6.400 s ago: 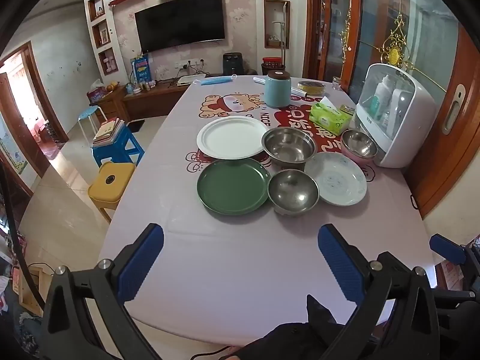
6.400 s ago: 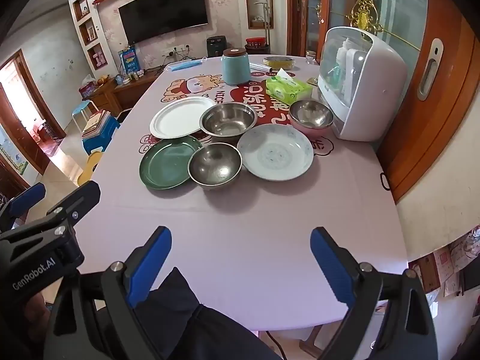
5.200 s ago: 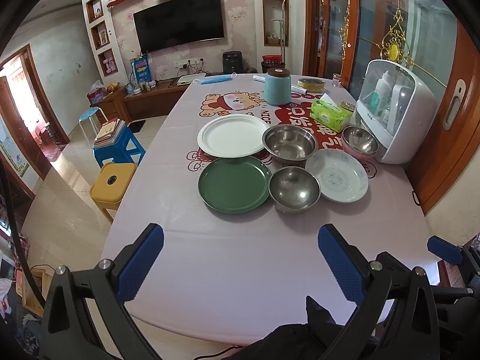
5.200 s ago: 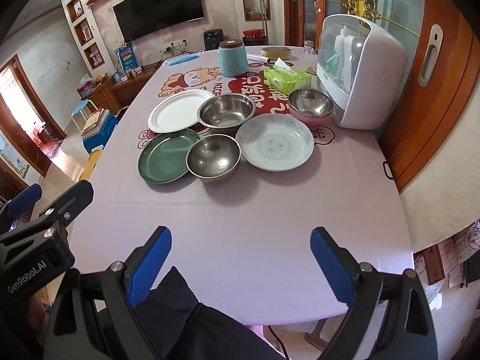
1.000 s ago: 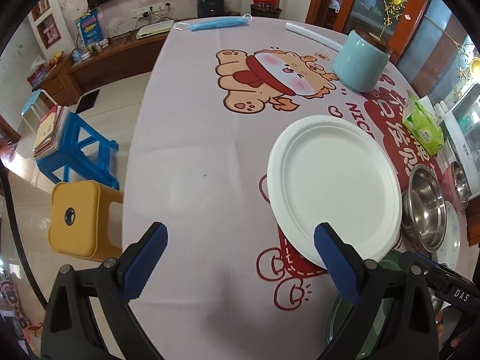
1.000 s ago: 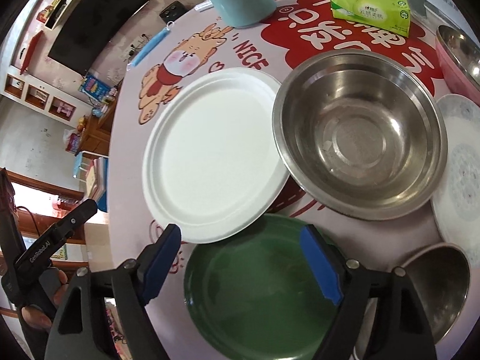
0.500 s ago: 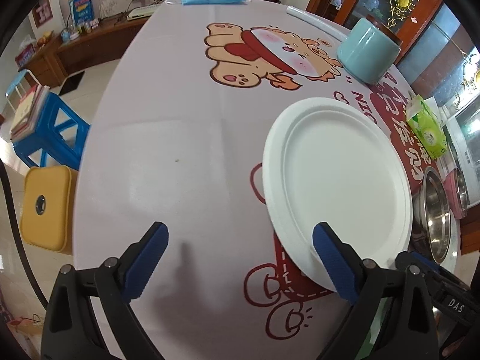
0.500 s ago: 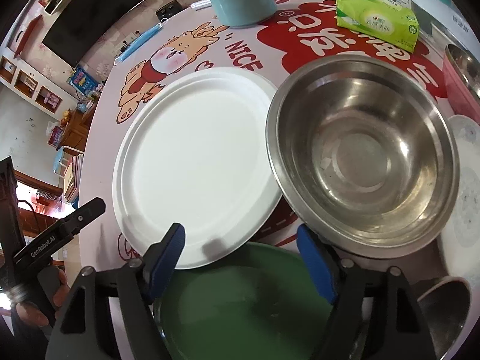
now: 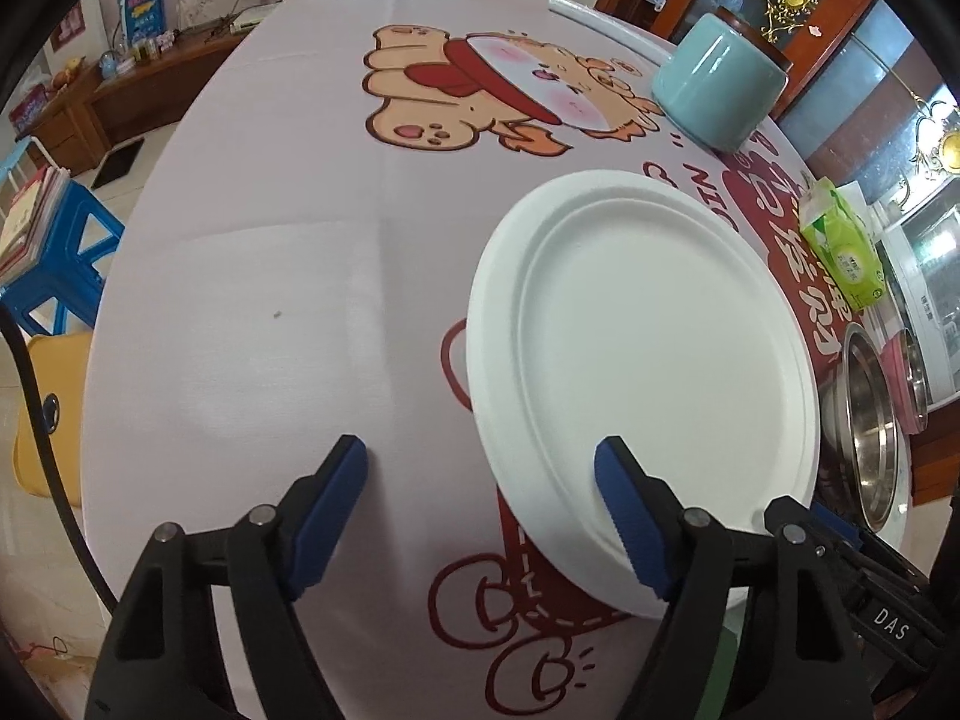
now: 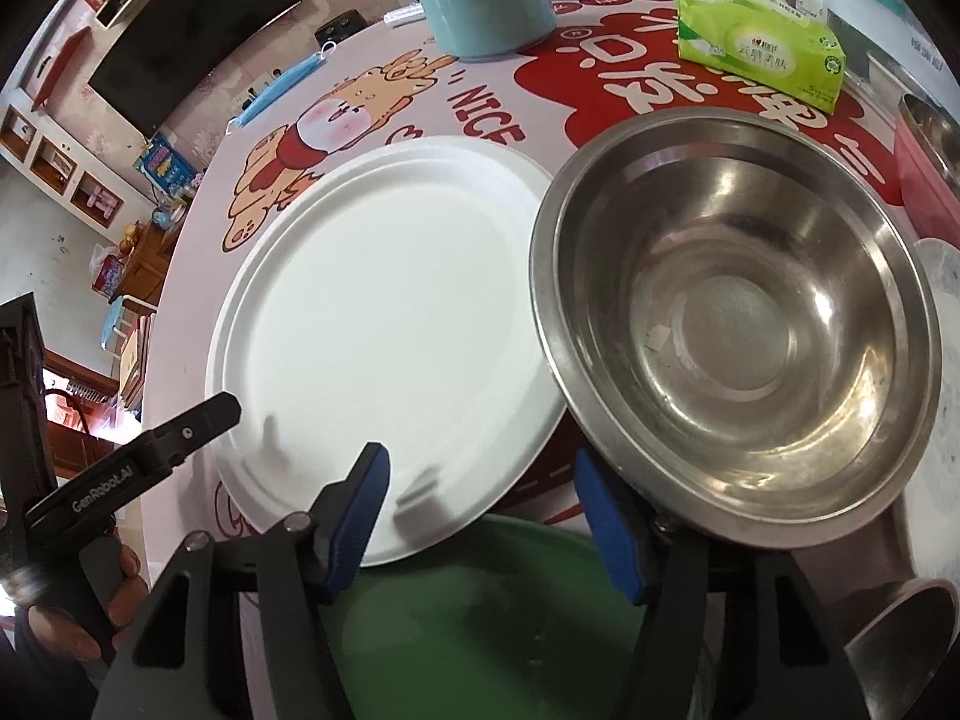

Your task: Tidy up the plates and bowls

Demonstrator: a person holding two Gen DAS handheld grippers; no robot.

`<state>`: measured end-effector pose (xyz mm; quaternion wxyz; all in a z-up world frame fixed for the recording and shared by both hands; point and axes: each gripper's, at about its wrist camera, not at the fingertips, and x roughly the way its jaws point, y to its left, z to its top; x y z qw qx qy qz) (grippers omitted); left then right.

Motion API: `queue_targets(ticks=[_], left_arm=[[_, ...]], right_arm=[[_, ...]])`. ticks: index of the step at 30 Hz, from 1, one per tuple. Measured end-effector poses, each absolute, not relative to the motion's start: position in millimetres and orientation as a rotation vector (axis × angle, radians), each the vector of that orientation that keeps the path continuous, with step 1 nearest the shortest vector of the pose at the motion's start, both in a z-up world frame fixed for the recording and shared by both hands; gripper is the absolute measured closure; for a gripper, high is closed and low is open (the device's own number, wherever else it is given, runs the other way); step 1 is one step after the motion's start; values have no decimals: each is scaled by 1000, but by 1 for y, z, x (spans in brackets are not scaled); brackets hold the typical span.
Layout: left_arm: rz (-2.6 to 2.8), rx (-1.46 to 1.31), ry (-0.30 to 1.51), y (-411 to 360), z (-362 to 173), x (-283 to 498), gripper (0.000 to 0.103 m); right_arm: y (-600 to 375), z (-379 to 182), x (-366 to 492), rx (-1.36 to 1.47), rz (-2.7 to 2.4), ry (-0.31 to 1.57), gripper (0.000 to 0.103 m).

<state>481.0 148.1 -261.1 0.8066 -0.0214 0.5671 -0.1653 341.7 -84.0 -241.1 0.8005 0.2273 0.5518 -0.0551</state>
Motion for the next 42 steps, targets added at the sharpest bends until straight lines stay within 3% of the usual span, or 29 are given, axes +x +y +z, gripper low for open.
queue_targets(ticks=[6, 8, 12, 42], left_arm=[[-367, -37, 1177, 143, -261, 481, 42], [-368, -25, 1167, 140, -261, 482, 50], [-389, -4, 1157, 136, -260, 480, 63], [-350, 43, 1071, 177, -229, 434, 66]], right_arm=[[-84, -241, 342, 463, -134, 1158, 56], [-84, -242, 343, 466, -118, 1148, 66], [-83, -243, 343, 479, -96, 1139, 70], [-56, -210, 329, 442, 25, 1083, 73]])
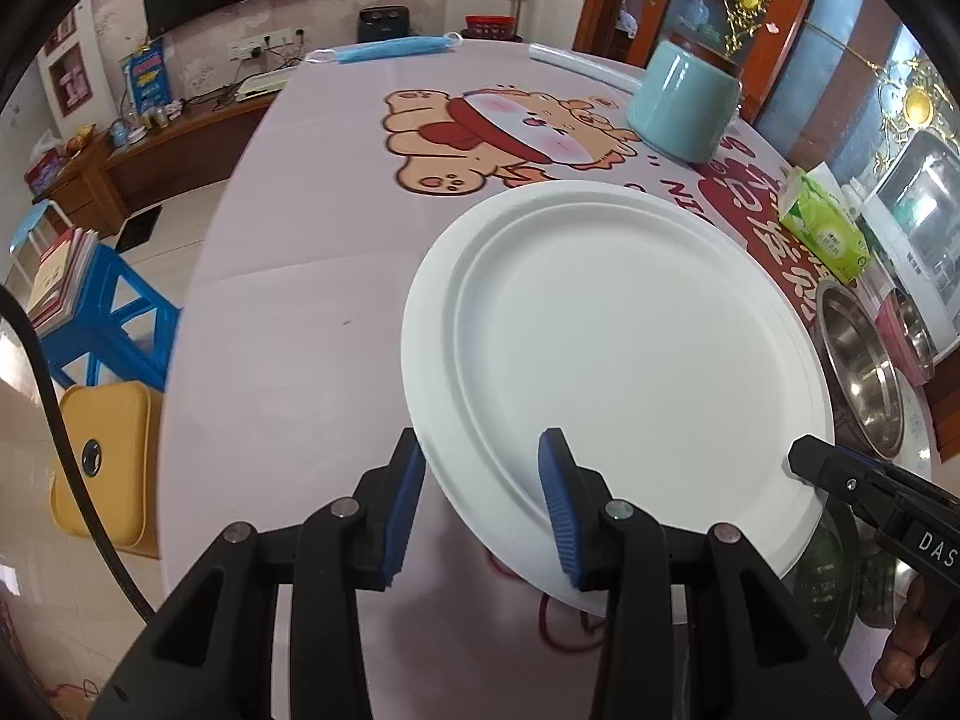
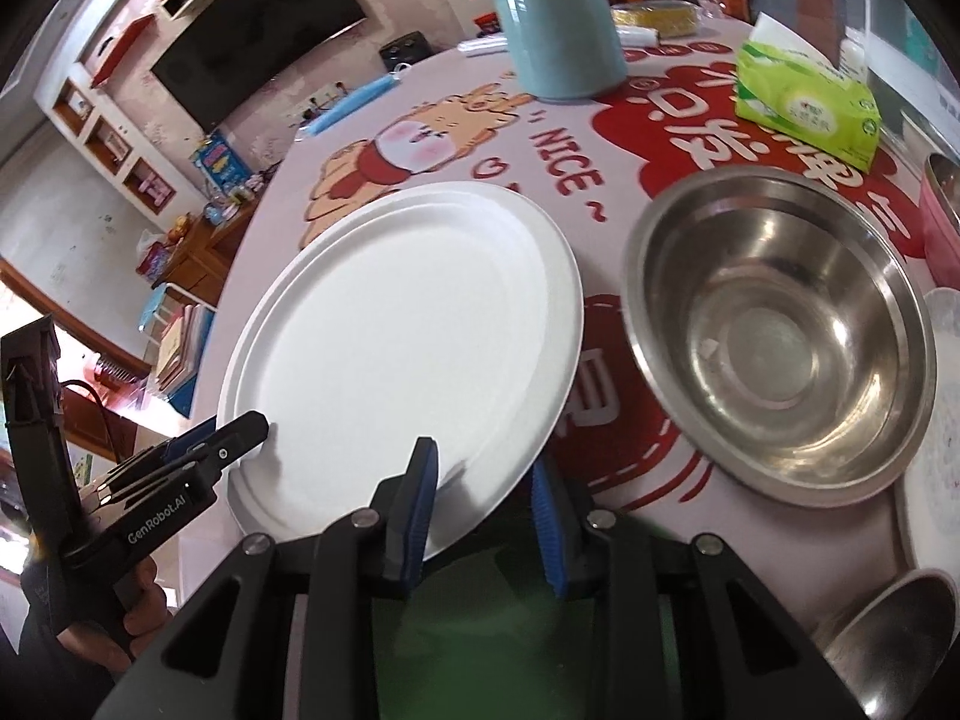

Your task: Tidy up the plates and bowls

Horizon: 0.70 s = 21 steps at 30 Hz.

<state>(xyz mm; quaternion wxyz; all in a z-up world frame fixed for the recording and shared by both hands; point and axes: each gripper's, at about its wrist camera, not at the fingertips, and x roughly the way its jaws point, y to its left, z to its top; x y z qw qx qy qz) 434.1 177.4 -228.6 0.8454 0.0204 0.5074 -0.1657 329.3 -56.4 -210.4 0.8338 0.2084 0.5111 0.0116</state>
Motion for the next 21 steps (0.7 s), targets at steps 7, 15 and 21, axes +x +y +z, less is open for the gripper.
queue_targets(ticks=[7, 15, 21], left_arm=[[-305, 25, 1055, 201, -208, 402, 65], [-268, -18, 1047, 218, -185, 355, 65], [-247, -55, 1025, 221, -162, 315, 65]], right_arm=[[-41, -191, 312, 411, 89, 1051, 73], [-32, -164, 276, 359, 156, 1008, 73], [-35, -144, 242, 330, 192, 965, 73]])
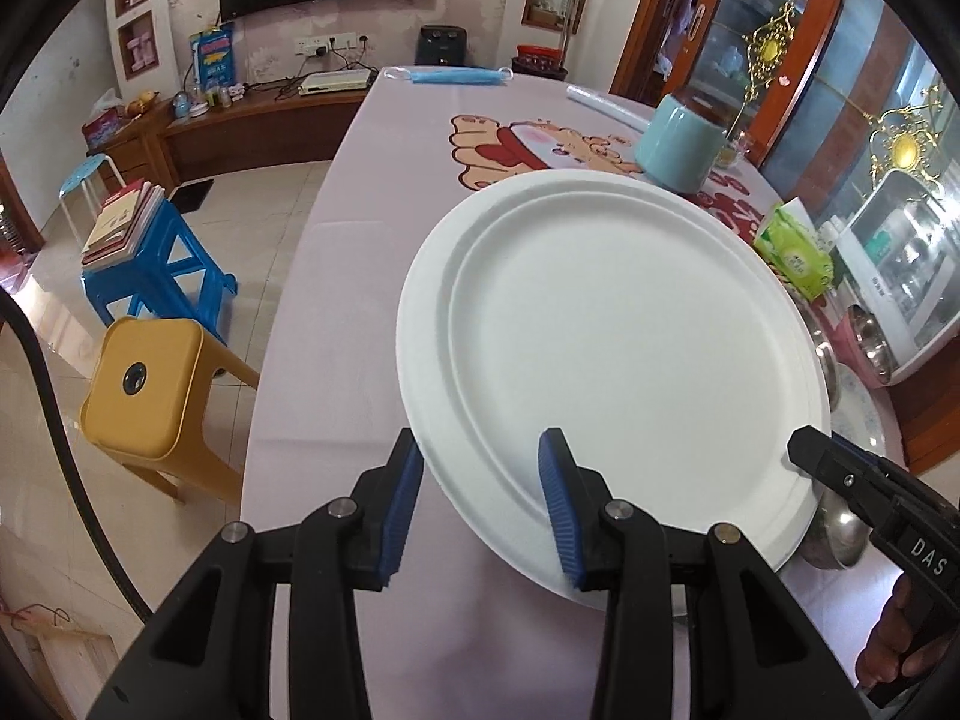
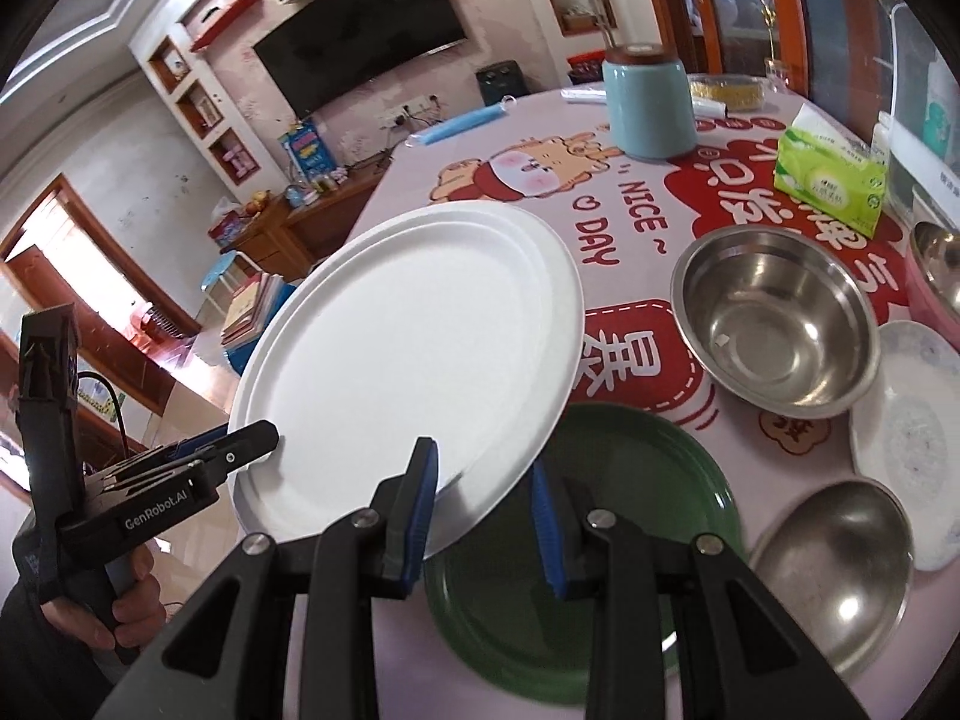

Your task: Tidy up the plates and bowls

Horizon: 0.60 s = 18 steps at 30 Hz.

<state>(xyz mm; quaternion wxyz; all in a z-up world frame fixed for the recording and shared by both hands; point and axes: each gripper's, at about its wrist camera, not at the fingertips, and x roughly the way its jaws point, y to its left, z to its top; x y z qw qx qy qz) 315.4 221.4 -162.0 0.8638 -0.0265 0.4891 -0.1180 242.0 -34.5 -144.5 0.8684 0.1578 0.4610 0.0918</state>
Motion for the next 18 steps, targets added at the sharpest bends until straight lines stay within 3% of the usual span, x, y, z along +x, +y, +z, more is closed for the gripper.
queue_targets(ticks=[18], left_arm=[[-284, -35, 1001, 176, -127, 189, 65]], right_arm=[[-87, -117, 128, 281, 218, 895, 73]])
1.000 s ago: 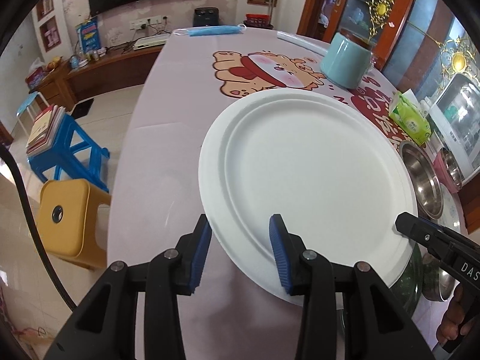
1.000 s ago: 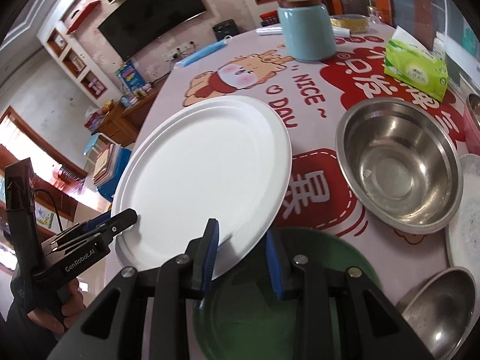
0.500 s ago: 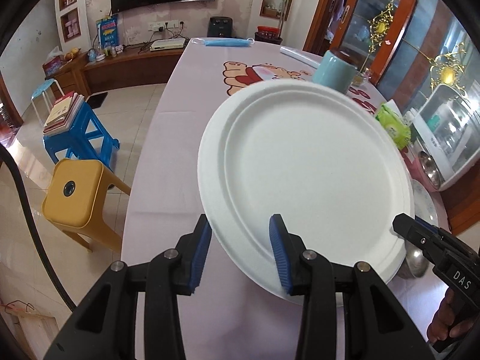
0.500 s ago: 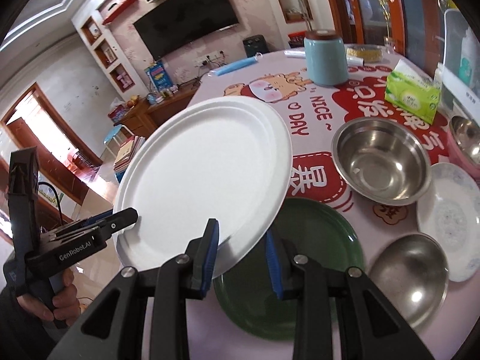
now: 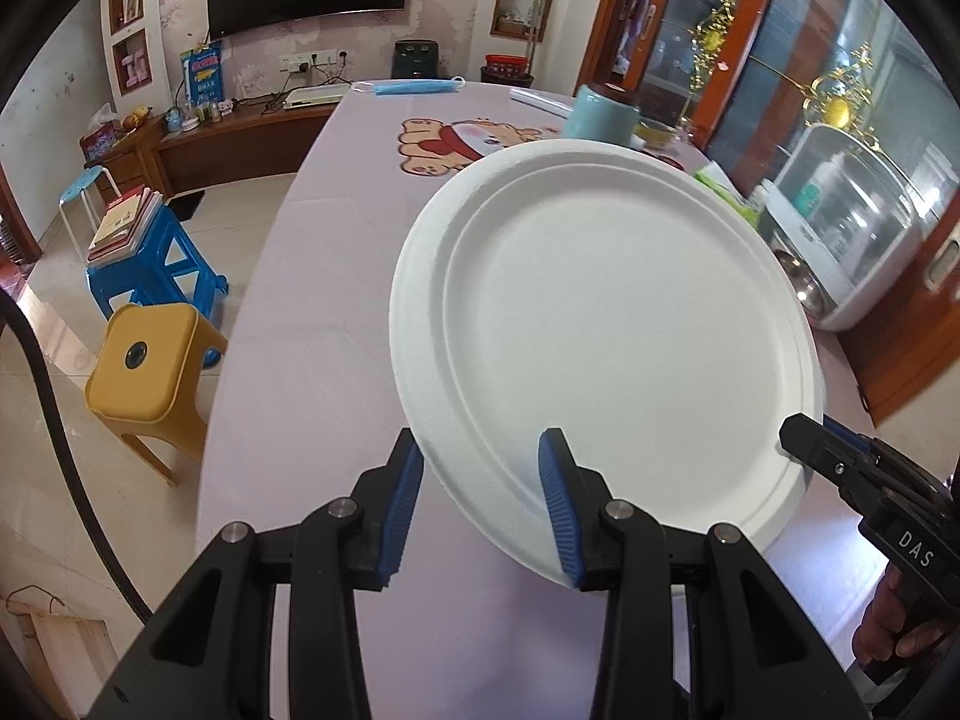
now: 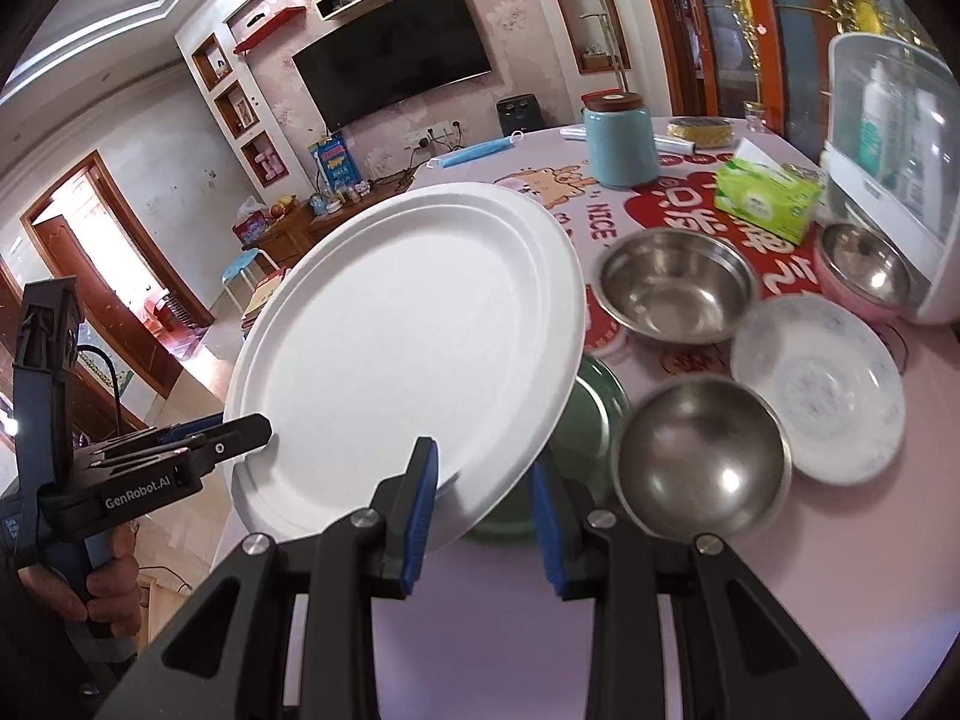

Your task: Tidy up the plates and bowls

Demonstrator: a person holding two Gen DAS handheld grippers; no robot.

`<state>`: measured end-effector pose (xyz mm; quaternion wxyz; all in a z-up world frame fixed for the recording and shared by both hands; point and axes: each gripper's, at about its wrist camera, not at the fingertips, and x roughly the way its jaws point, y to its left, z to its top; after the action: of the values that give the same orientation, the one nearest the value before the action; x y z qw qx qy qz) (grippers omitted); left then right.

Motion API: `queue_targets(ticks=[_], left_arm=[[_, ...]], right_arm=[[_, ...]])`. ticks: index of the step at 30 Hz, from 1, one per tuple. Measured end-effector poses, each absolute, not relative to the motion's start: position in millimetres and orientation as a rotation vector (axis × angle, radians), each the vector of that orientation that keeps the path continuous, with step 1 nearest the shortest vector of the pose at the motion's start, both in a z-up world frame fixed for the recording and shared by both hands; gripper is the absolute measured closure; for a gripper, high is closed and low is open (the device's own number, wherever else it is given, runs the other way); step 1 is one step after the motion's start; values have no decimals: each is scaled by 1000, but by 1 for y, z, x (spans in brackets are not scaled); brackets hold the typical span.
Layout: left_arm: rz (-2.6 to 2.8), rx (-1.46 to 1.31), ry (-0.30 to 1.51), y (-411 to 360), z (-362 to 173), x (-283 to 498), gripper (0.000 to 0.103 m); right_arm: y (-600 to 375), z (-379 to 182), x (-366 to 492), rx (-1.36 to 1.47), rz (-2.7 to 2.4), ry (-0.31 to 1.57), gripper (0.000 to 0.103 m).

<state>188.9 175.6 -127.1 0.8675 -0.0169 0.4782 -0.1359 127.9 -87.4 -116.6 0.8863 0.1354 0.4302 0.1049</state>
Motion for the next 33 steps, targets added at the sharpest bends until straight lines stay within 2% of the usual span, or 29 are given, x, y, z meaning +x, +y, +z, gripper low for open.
queue_targets(ticks=[18, 33], left_arm=[[-297, -7, 989, 89, -120, 44, 64], [-274, 25, 1083, 26, -155, -37, 63]], right_arm=[[-173, -121, 8, 279, 227, 905, 73], [-222, -148, -55, 263, 208, 1047, 72]])
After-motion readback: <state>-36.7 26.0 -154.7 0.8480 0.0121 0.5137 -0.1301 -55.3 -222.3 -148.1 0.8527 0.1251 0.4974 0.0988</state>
